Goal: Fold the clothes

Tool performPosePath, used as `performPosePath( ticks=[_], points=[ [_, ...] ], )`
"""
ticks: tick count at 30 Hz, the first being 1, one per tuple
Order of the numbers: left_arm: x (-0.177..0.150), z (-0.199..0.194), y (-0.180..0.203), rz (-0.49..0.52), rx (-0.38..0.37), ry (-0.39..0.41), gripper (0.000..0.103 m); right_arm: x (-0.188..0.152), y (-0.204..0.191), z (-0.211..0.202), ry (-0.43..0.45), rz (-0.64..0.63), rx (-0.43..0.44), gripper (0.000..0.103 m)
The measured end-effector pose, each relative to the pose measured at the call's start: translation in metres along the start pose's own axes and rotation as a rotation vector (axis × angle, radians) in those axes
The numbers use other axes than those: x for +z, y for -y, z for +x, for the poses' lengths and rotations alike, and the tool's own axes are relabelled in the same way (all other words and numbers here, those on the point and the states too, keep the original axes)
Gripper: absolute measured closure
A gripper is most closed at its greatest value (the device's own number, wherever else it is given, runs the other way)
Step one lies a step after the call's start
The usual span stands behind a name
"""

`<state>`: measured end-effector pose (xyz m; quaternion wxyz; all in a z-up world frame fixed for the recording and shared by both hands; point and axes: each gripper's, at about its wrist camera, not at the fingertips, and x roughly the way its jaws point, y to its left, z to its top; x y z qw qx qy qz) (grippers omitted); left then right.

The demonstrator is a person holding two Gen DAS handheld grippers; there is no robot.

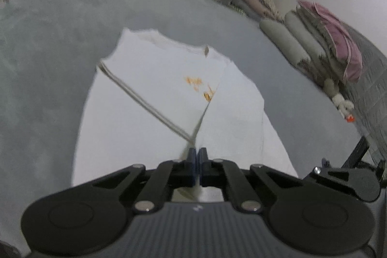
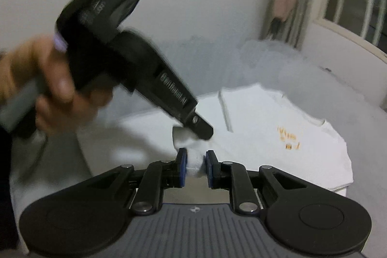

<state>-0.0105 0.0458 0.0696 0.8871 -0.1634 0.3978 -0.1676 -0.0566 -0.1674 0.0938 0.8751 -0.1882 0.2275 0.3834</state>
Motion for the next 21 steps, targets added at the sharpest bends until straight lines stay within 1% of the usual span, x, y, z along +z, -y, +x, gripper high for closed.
performPosePath(
  ticks=[2,3,5,6,7,10,12,15,18,21],
  points=[
    [0.000,-0.004,-0.002,0.020,0.033,0.011,0.102,0.003,-0.005,0.013,-0.018,-0.003,0.016,0.087],
    [-0.002,-0.004,-0.002,0.024,0.039,-0.002,0.102,0.002,-0.007,0.019,-0.042,-0.010,0.030,0.087],
    [-0.009,0.001,-0.001,0.038,0.059,-0.042,0.102,-0.005,-0.011,0.032,-0.126,-0.027,0.063,0.088],
    [-0.011,0.004,0.001,0.056,0.076,-0.054,0.102,-0.008,-0.011,0.037,-0.152,-0.031,0.075,0.088],
    [-0.014,0.008,0.003,0.073,0.092,-0.064,0.102,-0.009,-0.010,0.039,-0.158,-0.022,0.086,0.088],
    [-0.012,0.009,0.003,0.079,0.122,-0.058,0.102,-0.001,0.002,0.040,-0.111,0.067,0.098,0.088],
    [-0.010,0.008,0.000,0.064,0.123,-0.045,0.102,0.003,0.011,0.040,-0.067,0.154,0.092,0.088],
    [-0.006,0.006,-0.005,0.041,0.134,-0.021,0.102,0.003,0.012,0.044,-0.019,0.236,0.068,0.088],
    [-0.002,0.003,-0.010,0.021,0.141,0.012,0.102,0.001,-0.003,0.035,0.038,0.257,0.042,0.088],
    [0.001,0.000,-0.011,0.043,0.173,0.044,0.102,0.000,-0.018,0.029,0.083,0.240,0.045,0.085]
  ],
)
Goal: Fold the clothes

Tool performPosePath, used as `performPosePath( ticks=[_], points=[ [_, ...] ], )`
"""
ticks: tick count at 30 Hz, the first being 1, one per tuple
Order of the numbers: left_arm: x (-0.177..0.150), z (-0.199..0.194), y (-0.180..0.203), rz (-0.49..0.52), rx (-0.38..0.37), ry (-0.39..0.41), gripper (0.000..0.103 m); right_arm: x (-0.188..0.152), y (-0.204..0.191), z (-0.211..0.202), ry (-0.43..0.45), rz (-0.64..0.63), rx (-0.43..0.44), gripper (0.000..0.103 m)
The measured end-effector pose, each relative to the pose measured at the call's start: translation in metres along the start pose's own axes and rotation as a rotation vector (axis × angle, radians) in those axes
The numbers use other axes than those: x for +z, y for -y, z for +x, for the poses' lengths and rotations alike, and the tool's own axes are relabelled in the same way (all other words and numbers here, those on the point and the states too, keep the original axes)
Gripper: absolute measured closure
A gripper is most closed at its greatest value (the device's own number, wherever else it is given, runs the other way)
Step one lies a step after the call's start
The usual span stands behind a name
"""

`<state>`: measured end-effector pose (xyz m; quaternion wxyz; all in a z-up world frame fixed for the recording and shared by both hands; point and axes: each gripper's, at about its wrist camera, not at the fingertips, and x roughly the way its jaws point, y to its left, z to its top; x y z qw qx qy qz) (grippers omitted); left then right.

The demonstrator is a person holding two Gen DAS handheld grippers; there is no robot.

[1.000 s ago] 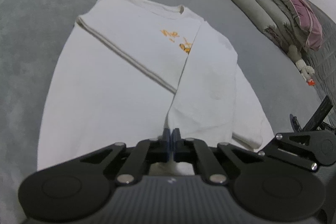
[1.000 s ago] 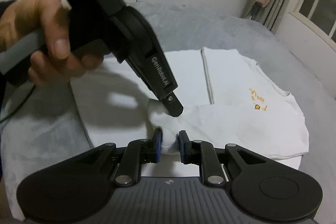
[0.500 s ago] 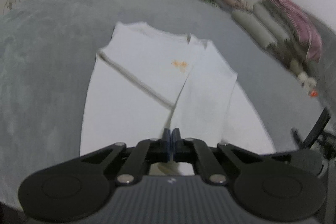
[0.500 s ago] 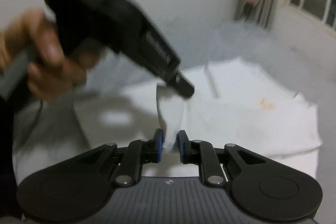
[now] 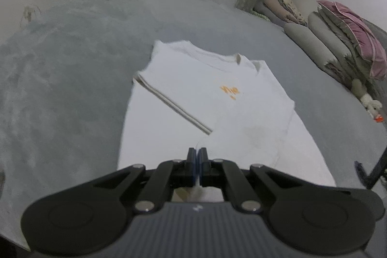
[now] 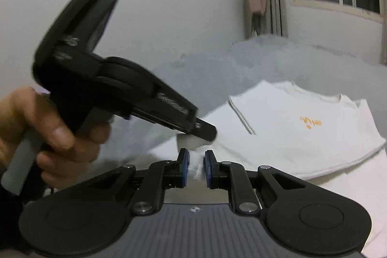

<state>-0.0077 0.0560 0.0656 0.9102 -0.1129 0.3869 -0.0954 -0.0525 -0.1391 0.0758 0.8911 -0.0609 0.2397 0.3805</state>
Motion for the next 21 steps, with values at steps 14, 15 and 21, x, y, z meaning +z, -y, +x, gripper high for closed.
performPosePath(
  ticks=[14,15,21],
  points=[
    [-0.007,0.018,0.003,0.072,0.115,-0.068,0.101,0.010,0.219,-0.012,-0.093,0.399,-0.378,0.056],
    [-0.008,0.017,0.002,0.075,0.117,-0.068,0.101,0.005,0.246,-0.009,-0.081,0.481,-0.381,0.056],
    [-0.004,0.019,-0.002,0.065,0.116,-0.067,0.101,0.004,0.290,0.017,-0.113,0.337,-0.446,0.066]
  ],
)
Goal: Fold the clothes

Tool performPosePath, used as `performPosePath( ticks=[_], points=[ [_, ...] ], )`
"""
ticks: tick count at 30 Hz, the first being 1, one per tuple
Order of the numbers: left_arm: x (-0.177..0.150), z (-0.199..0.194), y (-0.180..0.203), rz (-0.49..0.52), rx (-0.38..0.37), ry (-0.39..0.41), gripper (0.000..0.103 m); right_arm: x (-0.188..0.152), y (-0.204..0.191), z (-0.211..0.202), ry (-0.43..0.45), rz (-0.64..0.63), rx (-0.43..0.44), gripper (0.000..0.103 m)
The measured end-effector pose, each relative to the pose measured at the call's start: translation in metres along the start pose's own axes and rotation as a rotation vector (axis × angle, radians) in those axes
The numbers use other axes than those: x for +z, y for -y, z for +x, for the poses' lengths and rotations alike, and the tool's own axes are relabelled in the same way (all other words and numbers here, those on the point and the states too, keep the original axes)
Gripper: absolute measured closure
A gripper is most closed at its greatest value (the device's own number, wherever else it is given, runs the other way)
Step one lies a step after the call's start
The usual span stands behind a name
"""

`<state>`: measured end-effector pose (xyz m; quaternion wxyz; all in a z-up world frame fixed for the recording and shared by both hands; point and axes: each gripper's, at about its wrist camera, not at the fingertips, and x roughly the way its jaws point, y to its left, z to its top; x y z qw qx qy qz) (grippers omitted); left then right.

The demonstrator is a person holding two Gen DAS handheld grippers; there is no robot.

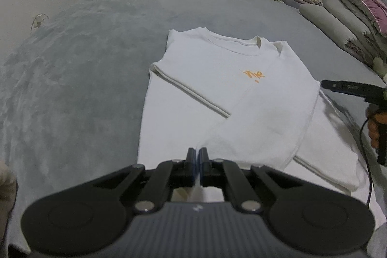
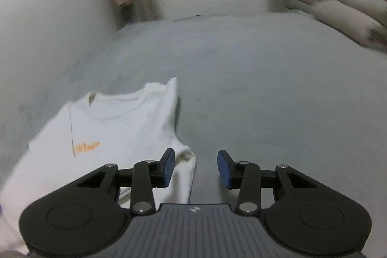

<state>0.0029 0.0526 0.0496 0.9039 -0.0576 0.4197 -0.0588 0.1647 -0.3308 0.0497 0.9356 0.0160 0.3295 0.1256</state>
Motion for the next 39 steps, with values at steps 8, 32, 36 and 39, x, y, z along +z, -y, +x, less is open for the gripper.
performPosePath(
  ticks=[8,32,36,39],
  points=[
    [-0.002,0.002,0.006,0.033,0.016,0.000,0.101,0.008,0.013,0.040,-0.040,-0.092,0.115,0.093],
    [-0.013,0.015,0.026,0.157,0.080,-0.020,0.101,0.099,0.024,0.126,-0.047,0.071,0.075,0.068],
    [-0.014,0.012,0.027,0.171,0.075,-0.014,0.101,0.097,-0.002,0.144,-0.093,-0.084,-0.017,0.101],
    [-0.015,0.008,0.031,0.192,0.065,-0.005,0.101,0.097,-0.009,0.142,-0.057,-0.133,-0.057,0.102]
  ],
)
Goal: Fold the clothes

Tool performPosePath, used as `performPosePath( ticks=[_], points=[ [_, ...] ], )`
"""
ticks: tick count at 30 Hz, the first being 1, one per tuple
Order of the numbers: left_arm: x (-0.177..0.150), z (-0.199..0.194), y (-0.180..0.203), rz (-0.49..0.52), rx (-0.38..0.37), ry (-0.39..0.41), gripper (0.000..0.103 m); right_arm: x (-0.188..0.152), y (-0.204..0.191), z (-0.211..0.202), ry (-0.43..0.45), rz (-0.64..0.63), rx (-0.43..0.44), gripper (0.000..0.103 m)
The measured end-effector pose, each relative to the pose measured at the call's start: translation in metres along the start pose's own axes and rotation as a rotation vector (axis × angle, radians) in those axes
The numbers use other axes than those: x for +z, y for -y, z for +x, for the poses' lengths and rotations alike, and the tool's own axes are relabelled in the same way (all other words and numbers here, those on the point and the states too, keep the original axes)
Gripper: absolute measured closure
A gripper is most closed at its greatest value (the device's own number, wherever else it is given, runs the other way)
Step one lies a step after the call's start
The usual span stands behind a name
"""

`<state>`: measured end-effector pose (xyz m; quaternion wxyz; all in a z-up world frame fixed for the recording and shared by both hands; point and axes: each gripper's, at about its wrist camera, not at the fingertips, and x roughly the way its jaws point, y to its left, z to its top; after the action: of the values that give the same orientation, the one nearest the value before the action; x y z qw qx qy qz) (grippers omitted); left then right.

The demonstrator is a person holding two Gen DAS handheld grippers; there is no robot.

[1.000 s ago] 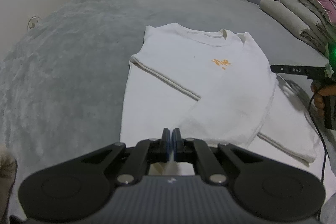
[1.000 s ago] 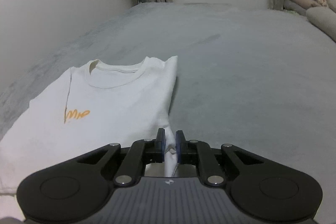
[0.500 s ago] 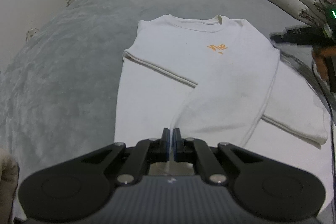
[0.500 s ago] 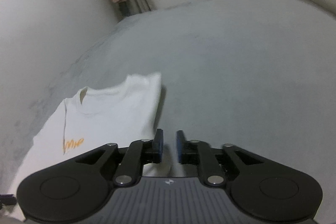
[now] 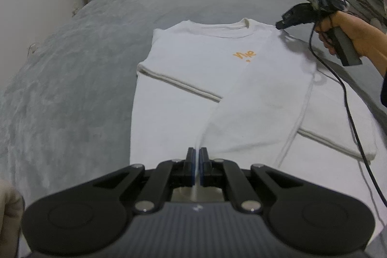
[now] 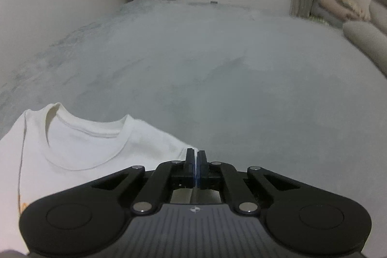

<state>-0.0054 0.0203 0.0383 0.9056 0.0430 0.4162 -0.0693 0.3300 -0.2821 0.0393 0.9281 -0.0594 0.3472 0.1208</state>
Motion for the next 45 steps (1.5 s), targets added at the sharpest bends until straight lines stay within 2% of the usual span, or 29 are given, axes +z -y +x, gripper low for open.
performPosePath(
  ticks=[2,7,9,10,14,16,19,21,23,28,31,33,34,36,39,41,45],
  points=[
    [-0.001,-0.002,0.002,0.006,-0.014,0.001,0.101,0.000,-0.010,0.000,0.021,-0.075,-0.046,0.103],
    [-0.001,0.000,0.001,0.012,-0.015,-0.011,0.101,-0.015,-0.054,0.017,0.009,-0.441,-0.228,0.103],
    [0.000,0.000,-0.001,0.007,-0.016,-0.015,0.101,-0.023,-0.057,0.025,-0.007,-0.529,-0.264,0.103],
    [0.000,0.000,-0.001,0.005,-0.017,-0.015,0.101,-0.024,-0.055,0.026,-0.010,-0.535,-0.261,0.103],
    [0.001,-0.002,-0.001,0.001,-0.022,-0.014,0.101,-0.010,-0.023,-0.005,0.091,-0.242,-0.150,0.103],
    [0.001,-0.001,0.000,0.006,-0.018,-0.013,0.101,-0.009,-0.015,-0.017,0.103,-0.176,-0.093,0.102],
    [0.000,0.001,0.000,0.007,-0.012,-0.015,0.101,-0.013,-0.021,-0.025,0.089,-0.185,-0.020,0.102],
    [0.000,0.003,-0.001,0.006,-0.007,-0.016,0.101,-0.021,-0.032,-0.018,0.022,-0.219,0.035,0.102],
    [0.000,0.004,-0.001,0.009,-0.004,-0.018,0.101,-0.031,-0.040,-0.006,-0.025,-0.259,0.010,0.100],
    [0.000,0.004,-0.001,0.020,0.005,-0.020,0.101,-0.034,-0.053,-0.017,0.006,-0.265,-0.022,0.099],
    [0.001,0.006,-0.002,0.017,0.011,-0.019,0.101,-0.041,-0.055,-0.040,0.038,-0.221,0.009,0.099],
    [0.001,0.007,-0.002,0.019,0.016,-0.016,0.101,-0.049,-0.061,-0.046,-0.014,-0.221,0.014,0.099],
    [0.001,0.007,-0.001,0.022,0.017,-0.014,0.101,-0.055,-0.066,-0.050,-0.022,-0.250,-0.016,0.099],
    [0.001,0.006,0.000,0.031,0.021,-0.008,0.101,-0.063,-0.073,-0.069,0.014,-0.272,-0.038,0.096],
    [0.002,0.004,0.000,0.033,0.019,0.000,0.101,-0.069,-0.076,-0.114,0.058,-0.194,0.084,0.092],
    [0.004,0.002,-0.003,0.019,0.006,0.004,0.101,-0.075,-0.085,-0.137,0.030,-0.199,0.140,0.081],
    [0.007,0.003,-0.015,-0.032,-0.038,-0.009,0.101,-0.103,-0.111,-0.184,-0.067,-0.219,0.168,0.073]
  ],
)
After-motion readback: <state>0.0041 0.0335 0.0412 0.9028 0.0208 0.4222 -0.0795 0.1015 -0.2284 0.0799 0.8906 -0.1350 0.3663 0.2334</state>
